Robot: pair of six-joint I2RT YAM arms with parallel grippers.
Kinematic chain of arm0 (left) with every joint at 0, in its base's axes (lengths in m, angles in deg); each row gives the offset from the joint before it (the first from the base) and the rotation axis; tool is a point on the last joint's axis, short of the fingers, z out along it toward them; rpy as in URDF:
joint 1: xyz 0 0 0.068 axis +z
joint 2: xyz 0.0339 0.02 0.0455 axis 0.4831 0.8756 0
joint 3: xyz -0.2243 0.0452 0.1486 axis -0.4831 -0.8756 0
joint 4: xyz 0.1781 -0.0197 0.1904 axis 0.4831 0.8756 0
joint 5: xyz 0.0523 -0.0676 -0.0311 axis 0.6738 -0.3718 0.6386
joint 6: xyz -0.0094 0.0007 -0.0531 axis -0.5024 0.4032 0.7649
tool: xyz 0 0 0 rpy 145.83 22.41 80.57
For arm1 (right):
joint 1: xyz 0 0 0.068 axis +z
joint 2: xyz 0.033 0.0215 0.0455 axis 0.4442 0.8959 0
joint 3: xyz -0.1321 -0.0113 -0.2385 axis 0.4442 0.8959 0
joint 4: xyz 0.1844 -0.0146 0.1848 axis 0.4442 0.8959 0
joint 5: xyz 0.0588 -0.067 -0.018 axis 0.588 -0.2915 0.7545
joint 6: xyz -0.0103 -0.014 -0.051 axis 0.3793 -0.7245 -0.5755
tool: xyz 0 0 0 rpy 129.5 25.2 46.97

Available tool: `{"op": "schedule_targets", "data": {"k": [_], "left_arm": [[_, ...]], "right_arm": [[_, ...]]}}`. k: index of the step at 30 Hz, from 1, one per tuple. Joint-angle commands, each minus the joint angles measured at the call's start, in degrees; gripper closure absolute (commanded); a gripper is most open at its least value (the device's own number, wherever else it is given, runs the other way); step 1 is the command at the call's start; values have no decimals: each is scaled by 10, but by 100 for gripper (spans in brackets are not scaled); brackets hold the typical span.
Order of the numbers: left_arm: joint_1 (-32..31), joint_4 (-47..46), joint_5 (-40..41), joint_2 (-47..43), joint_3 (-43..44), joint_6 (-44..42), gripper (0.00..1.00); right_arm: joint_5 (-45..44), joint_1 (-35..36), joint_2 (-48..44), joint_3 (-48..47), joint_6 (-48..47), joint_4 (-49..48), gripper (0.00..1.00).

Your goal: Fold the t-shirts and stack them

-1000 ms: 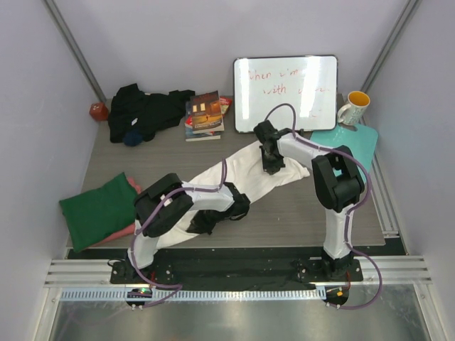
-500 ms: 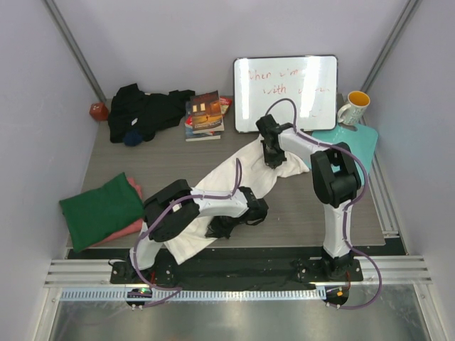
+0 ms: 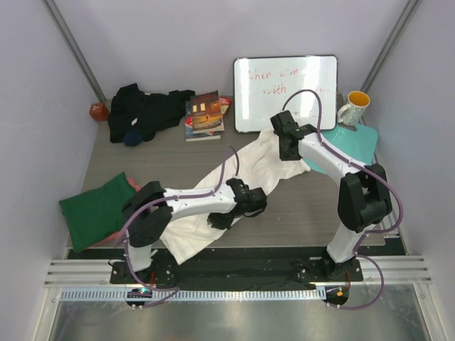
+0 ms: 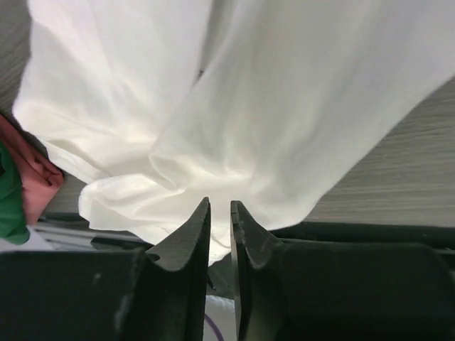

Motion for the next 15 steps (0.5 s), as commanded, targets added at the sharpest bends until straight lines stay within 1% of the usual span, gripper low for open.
{"op": "schedule_targets", "data": {"k": [1,3,6,7,9,10,11,15], "left_arm": [[35,-16,28,-93,9,9,80],[47,-42,25,-102,-10,-3,80],[56,-62,27,-93,-25,-17,85],[56,-65,27,-80,-27,-19,92],[56,-82,26,-67,-36,-21,98],[56,-87,26,-55,-40,-20,100],[56,-102,25,-47,-44,-20,100],[56,-145,1,-13,-67,-20,100]], "right_arm": [[-35,-5,18,33,26,-8,76],[-38,-7,38,38,29,-14,78],[-34,-11,61,37,34,-20,82],[-35,-12,66,37,36,-23,83],[-36,-15,81,35,36,-24,86],[-36,-16,88,34,35,-31,88],[-36,-17,93,35,32,-35,92],[-31,-23,124,25,29,-40,96]]}}
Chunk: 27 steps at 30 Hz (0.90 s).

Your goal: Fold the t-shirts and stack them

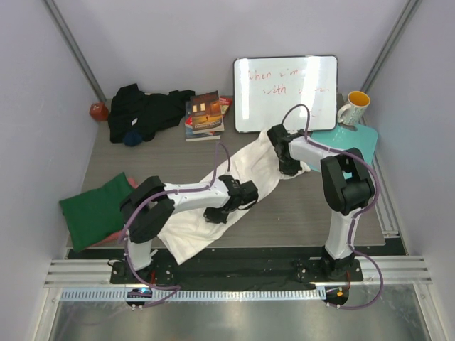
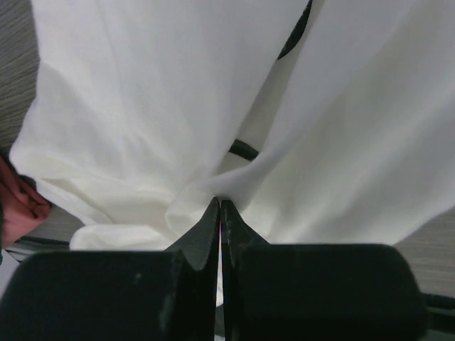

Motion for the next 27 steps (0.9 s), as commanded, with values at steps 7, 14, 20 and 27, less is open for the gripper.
{"op": "schedule_targets", "data": {"k": [7,14,20,27], "left_arm": [[-4,-97,-34,66,-59,9,100],[-30,-107,-50,69,-101,13,100],[-46,-114,-68,60,-124,31,100],[-70,-120,-83,90,-76,39,100]], "right_arm": [[2,-6,40,-21,-4,-42,99],[17,-6,86,-64,-12,-42,99],[19,-6,125,-119,-20,-30,99],[-6,-27,165,-196,-34,10,99]]}}
